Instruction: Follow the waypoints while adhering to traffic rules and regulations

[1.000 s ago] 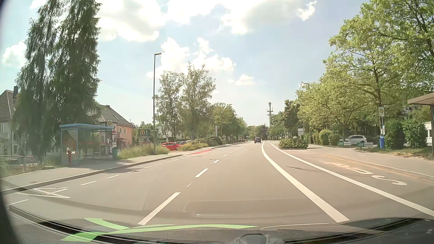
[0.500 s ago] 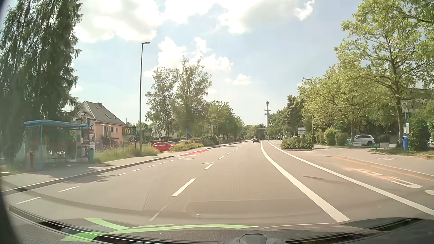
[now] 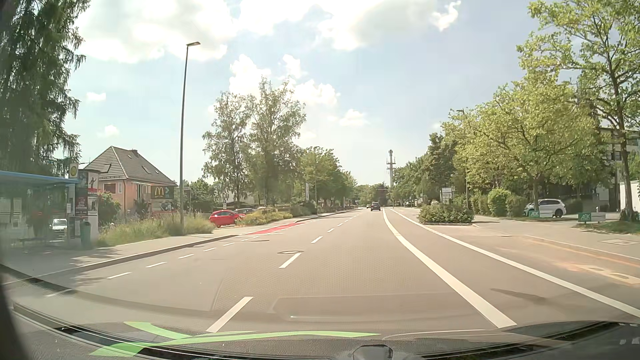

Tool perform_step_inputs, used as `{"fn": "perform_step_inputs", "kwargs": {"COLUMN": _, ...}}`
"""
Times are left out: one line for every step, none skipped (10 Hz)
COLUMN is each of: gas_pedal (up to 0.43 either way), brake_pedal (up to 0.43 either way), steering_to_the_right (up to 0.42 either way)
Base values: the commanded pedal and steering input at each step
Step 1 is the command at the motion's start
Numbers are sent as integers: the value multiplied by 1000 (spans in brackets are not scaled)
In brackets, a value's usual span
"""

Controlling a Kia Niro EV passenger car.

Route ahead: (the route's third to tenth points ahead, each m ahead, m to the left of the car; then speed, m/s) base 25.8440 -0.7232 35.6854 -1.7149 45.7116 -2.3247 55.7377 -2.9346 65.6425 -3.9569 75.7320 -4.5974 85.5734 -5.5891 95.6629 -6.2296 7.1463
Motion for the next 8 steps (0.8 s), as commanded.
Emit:
{"fn": "perform_step_inputs", "kwargs": {"gas_pedal": 177, "brake_pedal": 0, "steering_to_the_right": 10}}
{"fn": "perform_step_inputs", "kwargs": {"gas_pedal": 177, "brake_pedal": 0, "steering_to_the_right": 10}}
{"fn": "perform_step_inputs", "kwargs": {"gas_pedal": 177, "brake_pedal": 0, "steering_to_the_right": 10}}
{"fn": "perform_step_inputs", "kwargs": {"gas_pedal": 177, "brake_pedal": 0, "steering_to_the_right": 10}}
{"fn": "perform_step_inputs", "kwargs": {"gas_pedal": 177, "brake_pedal": 0, "steering_to_the_right": 10}}
{"fn": "perform_step_inputs", "kwargs": {"gas_pedal": 177, "brake_pedal": 0, "steering_to_the_right": 11}}
{"fn": "perform_step_inputs", "kwargs": {"gas_pedal": 177, "brake_pedal": 0, "steering_to_the_right": 10}}
{"fn": "perform_step_inputs", "kwargs": {"gas_pedal": 177, "brake_pedal": 0, "steering_to_the_right": 10}}
